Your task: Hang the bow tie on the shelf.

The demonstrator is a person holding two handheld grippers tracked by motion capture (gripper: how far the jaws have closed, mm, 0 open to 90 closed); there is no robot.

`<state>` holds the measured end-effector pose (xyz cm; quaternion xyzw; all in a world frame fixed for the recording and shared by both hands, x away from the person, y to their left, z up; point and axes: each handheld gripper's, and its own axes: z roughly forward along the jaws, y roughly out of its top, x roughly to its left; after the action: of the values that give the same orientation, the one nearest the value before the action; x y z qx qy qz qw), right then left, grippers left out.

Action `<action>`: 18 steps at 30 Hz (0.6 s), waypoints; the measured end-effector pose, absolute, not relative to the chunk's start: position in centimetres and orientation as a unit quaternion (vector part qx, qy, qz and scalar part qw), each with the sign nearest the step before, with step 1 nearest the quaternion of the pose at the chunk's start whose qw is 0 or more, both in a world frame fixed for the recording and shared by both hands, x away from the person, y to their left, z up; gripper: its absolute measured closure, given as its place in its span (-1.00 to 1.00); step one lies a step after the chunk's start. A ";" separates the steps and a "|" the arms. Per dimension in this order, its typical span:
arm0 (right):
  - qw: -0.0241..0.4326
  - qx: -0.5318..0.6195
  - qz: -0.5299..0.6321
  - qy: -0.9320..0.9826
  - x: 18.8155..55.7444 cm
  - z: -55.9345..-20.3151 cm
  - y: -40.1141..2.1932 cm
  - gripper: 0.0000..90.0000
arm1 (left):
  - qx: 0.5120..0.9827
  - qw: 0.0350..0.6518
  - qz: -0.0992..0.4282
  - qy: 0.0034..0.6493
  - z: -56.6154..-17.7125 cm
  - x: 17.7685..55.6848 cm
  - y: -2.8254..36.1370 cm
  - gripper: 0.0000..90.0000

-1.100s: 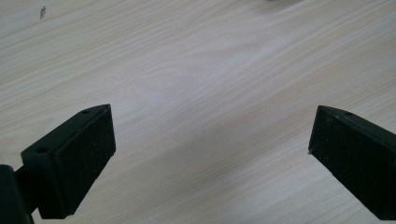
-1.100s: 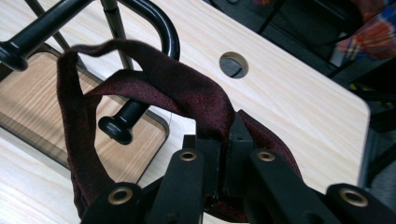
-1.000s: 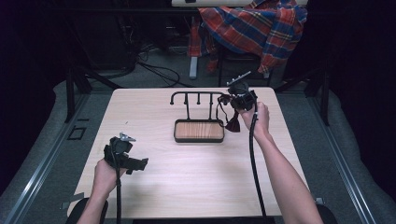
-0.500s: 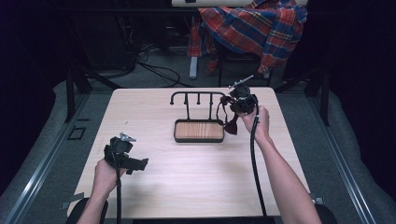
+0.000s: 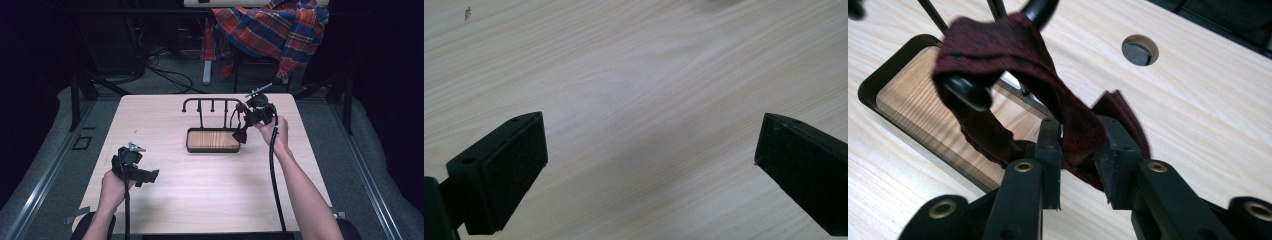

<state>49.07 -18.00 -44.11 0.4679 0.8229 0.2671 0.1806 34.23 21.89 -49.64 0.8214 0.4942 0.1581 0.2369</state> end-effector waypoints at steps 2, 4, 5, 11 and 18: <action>0.181 0.465 0.267 0.825 49.0 -44.0 -18.0 0.59 | 0.822 0.236 0.158 0.494 -49.6 34.2 21.9 -0.99; 0.193 0.457 0.275 0.824 48.7 -43.5 -18.0 0.55 | 0.822 0.236 0.158 0.493 -49.7 34.2 21.9 -0.99; 0.195 0.454 0.277 0.824 48.6 -43.3 -18.0 0.55 | 0.822 0.236 0.159 0.493 -49.7 34.2 21.9 -0.99; 0.208 0.432 0.284 0.830 48.0 -42.6 -17.9 0.82 | 0.823 0.235 0.158 0.493 -49.7 34.2 21.8 -0.99; 0.218 0.424 0.283 0.832 47.8 -42.0 -17.5 0.94 | 0.823 0.234 0.158 0.493 -49.7 34.2 21.8 -0.99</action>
<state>47.80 -17.49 -41.98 0.4237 0.8323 0.2834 0.2178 34.22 21.81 -49.68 0.8230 0.4926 0.1583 0.2345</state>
